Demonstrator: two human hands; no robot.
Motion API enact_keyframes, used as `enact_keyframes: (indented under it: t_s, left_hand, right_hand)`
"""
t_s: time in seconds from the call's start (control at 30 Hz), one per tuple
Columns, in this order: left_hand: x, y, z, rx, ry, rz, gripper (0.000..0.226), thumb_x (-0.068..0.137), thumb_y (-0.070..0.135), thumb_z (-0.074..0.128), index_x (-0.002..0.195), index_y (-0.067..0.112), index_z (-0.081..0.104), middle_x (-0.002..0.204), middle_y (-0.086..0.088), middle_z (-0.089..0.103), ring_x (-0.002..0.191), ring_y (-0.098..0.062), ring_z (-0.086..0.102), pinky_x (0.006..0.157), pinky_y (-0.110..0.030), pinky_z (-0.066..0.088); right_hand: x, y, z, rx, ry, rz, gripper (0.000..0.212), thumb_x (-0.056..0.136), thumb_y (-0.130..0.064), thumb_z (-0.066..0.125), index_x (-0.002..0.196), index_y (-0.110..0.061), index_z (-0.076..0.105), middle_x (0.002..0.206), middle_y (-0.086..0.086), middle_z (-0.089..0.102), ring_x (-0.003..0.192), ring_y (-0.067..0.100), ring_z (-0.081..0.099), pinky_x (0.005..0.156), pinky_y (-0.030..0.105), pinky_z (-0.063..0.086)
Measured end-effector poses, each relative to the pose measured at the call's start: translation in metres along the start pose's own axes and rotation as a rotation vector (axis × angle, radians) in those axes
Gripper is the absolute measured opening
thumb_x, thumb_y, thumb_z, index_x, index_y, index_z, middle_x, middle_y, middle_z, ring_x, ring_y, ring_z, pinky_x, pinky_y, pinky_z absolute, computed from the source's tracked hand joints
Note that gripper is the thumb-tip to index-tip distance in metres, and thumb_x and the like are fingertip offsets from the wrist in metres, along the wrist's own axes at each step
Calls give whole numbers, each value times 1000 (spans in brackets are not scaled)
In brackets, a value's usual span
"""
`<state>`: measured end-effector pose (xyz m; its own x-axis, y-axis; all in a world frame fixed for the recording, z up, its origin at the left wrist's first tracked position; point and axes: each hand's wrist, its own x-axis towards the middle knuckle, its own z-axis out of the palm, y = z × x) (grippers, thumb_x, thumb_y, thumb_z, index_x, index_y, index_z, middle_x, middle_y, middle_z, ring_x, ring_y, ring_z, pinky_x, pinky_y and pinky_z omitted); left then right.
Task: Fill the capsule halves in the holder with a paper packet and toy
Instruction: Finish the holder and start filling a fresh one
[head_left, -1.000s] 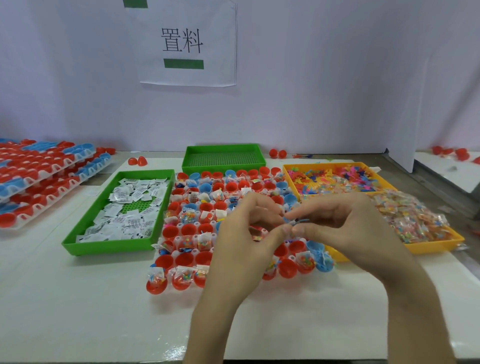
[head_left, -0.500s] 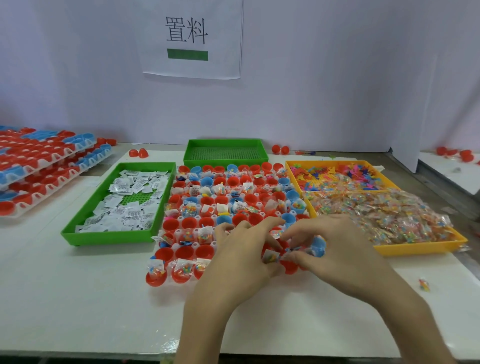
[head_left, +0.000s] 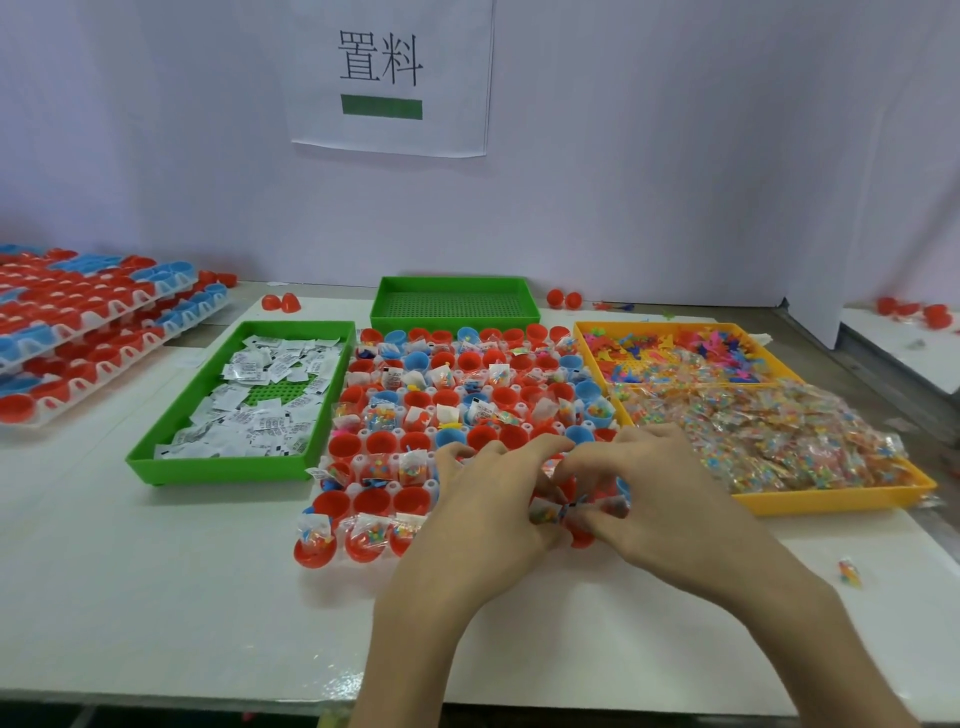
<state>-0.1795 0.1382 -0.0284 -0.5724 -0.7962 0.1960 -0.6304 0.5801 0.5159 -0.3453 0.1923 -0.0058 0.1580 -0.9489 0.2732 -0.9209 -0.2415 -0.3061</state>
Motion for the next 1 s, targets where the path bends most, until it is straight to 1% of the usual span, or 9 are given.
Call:
enact_keyframes:
  t_s: [0.1,0.27,0.43,0.53,0.63,0.7,0.8,0.9,1.0]
  left_hand:
    - [0,1,-1,-22,5,19,54,88,30,71,131,46,43,109,19,66,104,-4,44,87,-32,10]
    - [1,2,-2,0,-1,6,54,89,29,72,132,46,44,111,19,65,106,-5,45,101,-39,16]
    - [0,2,-1,4,-10,-6,55,89,31,72,134,46,44,112,19,64,106,-5,44,104,-40,15]
    - [0,2,0,5,-15,-6,56,90,33,72,136,46,42,113,19,66,108,-4,43,103,-39,13]
    - [1,3,-1,23,-25,-4,59,90,35,70,140,45,40,113,17,69,111,-6,42,102,-40,13]
    - [1,4,-1,33,-24,1,59,90,35,70,140,45,40,112,17,69,110,-6,42,101,-41,13]
    - [1,4,-1,34,-15,12,58,90,34,70,139,46,42,111,16,69,109,-6,43,99,-38,13]
    - [1,3,-1,32,-6,17,56,90,33,70,137,46,43,113,17,68,109,-6,43,98,-38,13]
    - [0,4,-1,17,2,22,45,90,32,69,128,45,48,110,18,64,105,-6,44,101,-39,16]
  right_hand:
    - [-4,1,0,48,6,-11,35,76,-22,79,104,-41,69,89,-22,67,89,1,55,95,20,26]
    - [-5,1,0,56,9,-17,38,75,-18,79,105,-40,69,82,-20,65,87,1,53,98,10,19]
    - [-4,1,2,-24,-18,-38,32,82,-25,72,110,-39,67,85,-16,66,88,4,52,102,8,11]
    - [-6,2,4,-12,3,-51,25,80,-25,69,102,-38,69,82,-21,64,86,3,51,101,11,16]
    - [-8,2,8,13,26,-57,14,76,-25,66,86,-34,71,81,-22,65,86,3,53,96,23,27]
    - [-8,3,11,29,35,-61,9,78,-27,67,83,-34,71,85,-21,65,88,6,56,94,22,27]
    - [-6,2,12,65,29,-61,10,78,-25,67,81,-33,71,86,-21,63,88,7,57,94,18,26]
    - [-5,1,13,71,33,-55,14,76,-22,65,82,-33,70,83,-22,64,86,3,55,93,20,27]
    - [-5,0,14,47,73,-41,18,74,-21,64,87,-33,69,82,-19,67,84,4,54,95,22,26]
